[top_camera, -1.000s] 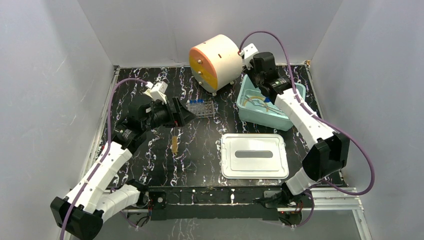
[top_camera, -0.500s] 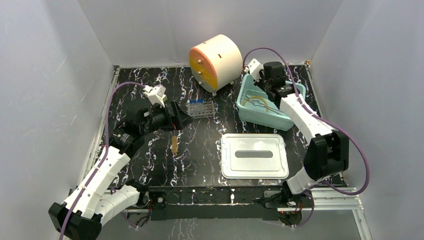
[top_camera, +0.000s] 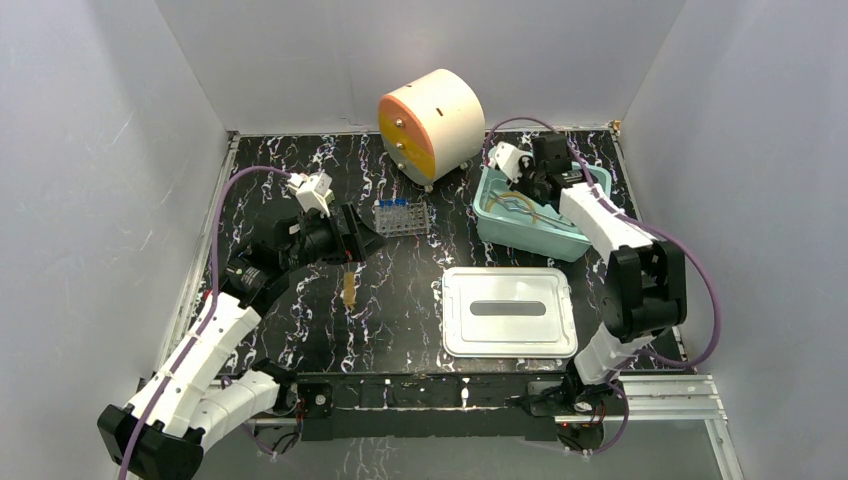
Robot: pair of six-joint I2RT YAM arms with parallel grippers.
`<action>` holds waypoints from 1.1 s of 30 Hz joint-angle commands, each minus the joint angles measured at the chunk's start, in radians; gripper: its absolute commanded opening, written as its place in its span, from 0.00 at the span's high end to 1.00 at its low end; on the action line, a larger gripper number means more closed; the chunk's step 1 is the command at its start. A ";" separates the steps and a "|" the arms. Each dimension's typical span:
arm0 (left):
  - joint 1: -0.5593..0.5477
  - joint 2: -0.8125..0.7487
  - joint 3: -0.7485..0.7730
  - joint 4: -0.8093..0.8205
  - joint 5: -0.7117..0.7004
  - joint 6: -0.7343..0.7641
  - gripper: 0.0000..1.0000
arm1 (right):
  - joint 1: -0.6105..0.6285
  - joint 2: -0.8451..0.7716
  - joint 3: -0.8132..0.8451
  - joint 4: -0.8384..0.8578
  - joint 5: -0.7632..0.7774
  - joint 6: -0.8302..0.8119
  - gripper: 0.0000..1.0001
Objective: Organize the chemistry lab equipment
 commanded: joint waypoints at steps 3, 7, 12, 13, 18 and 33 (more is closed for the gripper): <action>-0.002 0.002 0.006 -0.017 0.008 -0.014 0.16 | -0.020 0.090 0.081 -0.123 -0.075 -0.104 0.81; -0.002 0.024 0.016 -0.017 0.014 -0.023 0.16 | -0.034 0.148 0.108 -0.079 -0.052 -0.152 0.81; -0.002 0.048 0.037 -0.015 0.021 -0.024 0.16 | -0.051 0.224 0.205 -0.114 -0.082 -0.163 0.80; -0.002 0.051 0.040 -0.016 0.020 -0.024 0.16 | -0.051 0.240 0.217 -0.124 -0.086 -0.164 0.80; -0.002 0.059 0.052 -0.027 0.019 -0.021 0.16 | -0.057 0.296 0.258 -0.179 -0.065 -0.199 0.80; -0.002 0.082 0.044 -0.023 0.017 -0.030 0.16 | -0.074 0.412 0.375 -0.212 -0.099 -0.178 0.76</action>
